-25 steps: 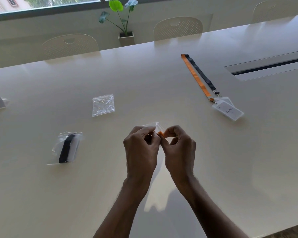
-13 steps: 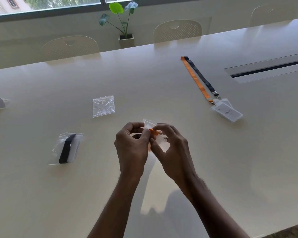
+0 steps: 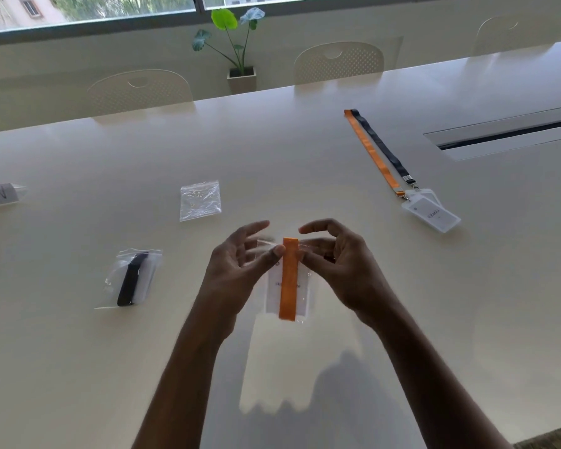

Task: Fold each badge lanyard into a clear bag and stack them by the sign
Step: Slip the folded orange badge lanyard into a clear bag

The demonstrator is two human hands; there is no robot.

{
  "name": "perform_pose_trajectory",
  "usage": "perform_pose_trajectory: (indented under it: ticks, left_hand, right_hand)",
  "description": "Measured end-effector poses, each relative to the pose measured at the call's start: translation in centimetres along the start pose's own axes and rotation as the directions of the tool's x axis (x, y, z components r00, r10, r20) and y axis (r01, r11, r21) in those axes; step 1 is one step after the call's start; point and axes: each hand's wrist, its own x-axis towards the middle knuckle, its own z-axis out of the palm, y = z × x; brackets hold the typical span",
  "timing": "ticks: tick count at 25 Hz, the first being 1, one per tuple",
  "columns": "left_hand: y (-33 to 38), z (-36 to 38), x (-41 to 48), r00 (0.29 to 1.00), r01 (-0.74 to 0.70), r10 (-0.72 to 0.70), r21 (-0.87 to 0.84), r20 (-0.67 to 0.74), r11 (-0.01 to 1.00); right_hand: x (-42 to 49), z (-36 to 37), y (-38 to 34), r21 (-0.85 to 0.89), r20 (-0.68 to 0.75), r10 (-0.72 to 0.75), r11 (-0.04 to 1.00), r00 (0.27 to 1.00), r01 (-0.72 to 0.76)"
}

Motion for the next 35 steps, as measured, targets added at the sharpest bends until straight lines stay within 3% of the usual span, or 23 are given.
perform_pose_trajectory:
  ticks: [3,7,9,13,15,20,23,25,27,30,35]
  left_hand:
    - [-0.4,-0.5,0.0,1.000,0.016,-0.016,-0.258,0.001,0.966]
    - [-0.8,-1.2,0.0,0.996,0.023,-0.055,-0.390,-0.070,0.920]
    - [-1.0,-1.9,-0.1,0.987,0.057,-0.111,-0.393,-0.117,0.918]
    - [-2.2,-4.2,-0.5,0.954,0.110,-0.190,-0.318,-0.232,0.942]
    - [-3.0,-6.1,-0.4,0.930,0.116,-0.212,-0.309,-0.299,0.944]
    - [-4.2,-13.1,0.4,0.909,0.072,-0.102,-0.090,-0.405,0.993]
    - [-4.8,-17.5,1.2,0.885,0.079,0.043,0.241,-0.464,0.967]
    - [-5.2,-20.0,1.6,0.868,0.095,0.160,0.475,-0.470,0.875]
    - [-5.9,-21.7,2.2,0.888,0.082,0.226,0.621,-0.401,0.780]
    - [-7.8,-22.8,2.7,0.935,0.071,0.188,0.680,-0.300,0.730]
    - [-10.5,-22.6,2.8,0.919,0.067,0.238,0.719,-0.314,0.692]
  right_hand:
    - [0.3,-0.3,-0.2,0.065,0.049,0.033,0.997,0.998,-0.036]
    - [0.7,1.0,0.2,0.251,-0.010,0.116,0.962,0.993,-0.110]
    - [1.1,1.9,0.5,0.308,-0.015,0.146,0.942,0.989,-0.134]
    - [2.7,5.5,1.1,0.162,-0.074,0.114,0.982,0.991,-0.101]
    - [3.7,7.8,1.1,0.173,-0.050,0.124,0.978,0.991,-0.114]
    - [6.9,13.5,0.9,0.202,0.193,0.161,0.959,0.968,-0.199]
    - [9.1,16.8,1.3,0.219,0.220,0.234,0.934,0.947,-0.282]
    - [10.6,18.5,1.7,0.217,0.223,0.297,0.913,0.929,-0.344]
    - [12.0,19.8,2.0,0.211,0.218,0.348,0.895,0.912,-0.393]
    - [13.5,21.5,2.7,0.164,0.183,0.383,0.896,0.905,-0.412]
    - [14.3,23.5,4.2,-0.071,-0.055,0.260,0.962,0.964,-0.264]
